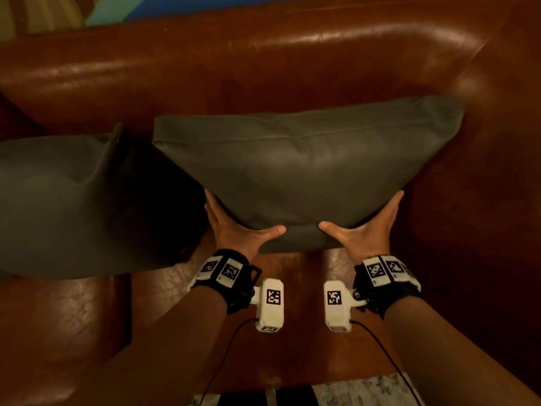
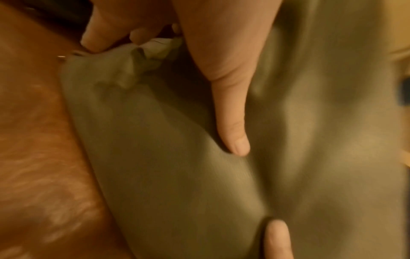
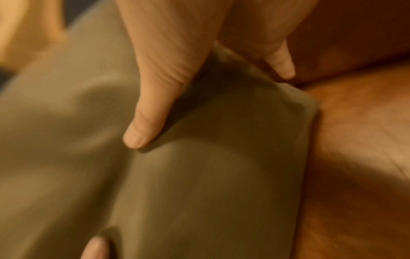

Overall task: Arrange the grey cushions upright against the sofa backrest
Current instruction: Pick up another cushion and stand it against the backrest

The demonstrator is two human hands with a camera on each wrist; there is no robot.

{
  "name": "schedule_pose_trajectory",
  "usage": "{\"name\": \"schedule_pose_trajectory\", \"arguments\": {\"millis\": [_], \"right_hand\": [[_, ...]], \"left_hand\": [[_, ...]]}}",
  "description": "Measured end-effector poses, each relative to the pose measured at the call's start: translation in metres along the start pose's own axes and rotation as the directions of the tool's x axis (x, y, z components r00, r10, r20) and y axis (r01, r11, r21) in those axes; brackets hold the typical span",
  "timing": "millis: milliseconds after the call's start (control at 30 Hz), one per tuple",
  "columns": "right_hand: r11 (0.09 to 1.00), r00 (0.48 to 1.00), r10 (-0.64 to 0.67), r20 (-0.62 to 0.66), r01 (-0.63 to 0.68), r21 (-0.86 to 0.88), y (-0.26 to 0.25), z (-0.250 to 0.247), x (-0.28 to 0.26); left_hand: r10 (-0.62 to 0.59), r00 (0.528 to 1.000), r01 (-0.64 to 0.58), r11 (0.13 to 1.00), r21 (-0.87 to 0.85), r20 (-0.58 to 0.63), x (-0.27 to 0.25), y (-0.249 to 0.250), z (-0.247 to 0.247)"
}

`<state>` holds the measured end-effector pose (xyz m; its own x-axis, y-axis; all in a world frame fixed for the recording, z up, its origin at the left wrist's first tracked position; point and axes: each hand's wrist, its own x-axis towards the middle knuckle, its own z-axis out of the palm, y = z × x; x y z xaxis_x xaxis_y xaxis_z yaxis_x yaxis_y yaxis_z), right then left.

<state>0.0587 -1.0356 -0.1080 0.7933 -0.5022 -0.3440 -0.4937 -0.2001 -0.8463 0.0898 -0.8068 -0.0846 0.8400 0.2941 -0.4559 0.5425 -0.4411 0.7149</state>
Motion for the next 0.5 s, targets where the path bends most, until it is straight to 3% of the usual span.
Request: {"name": "schedule_pose_trajectory", "arguments": {"millis": [133, 300, 500], "right_hand": [[0.998, 0.998, -0.054, 0.024, 0.053, 0.045, -0.002, 0.008, 0.018], [0.993, 0.993, -0.114, 0.005, 0.114, 0.023, 0.003, 0.005, 0.029], [0.997, 1.0, 0.003, 0.012, -0.002, -0.079, -0.014, 0.014, 0.024]], "left_hand": [[0.033, 0.999, -0.033, 0.999, -0.037, 0.003, 0.018, 0.003, 0.007], [0.089, 0.991, -0.086, 0.996, -0.036, 0.095, 0.032, 0.0, 0.028], [0.08, 0.997, -0.079, 0.995, -0.058, 0.023, 0.04, -0.001, 0.011]]}}
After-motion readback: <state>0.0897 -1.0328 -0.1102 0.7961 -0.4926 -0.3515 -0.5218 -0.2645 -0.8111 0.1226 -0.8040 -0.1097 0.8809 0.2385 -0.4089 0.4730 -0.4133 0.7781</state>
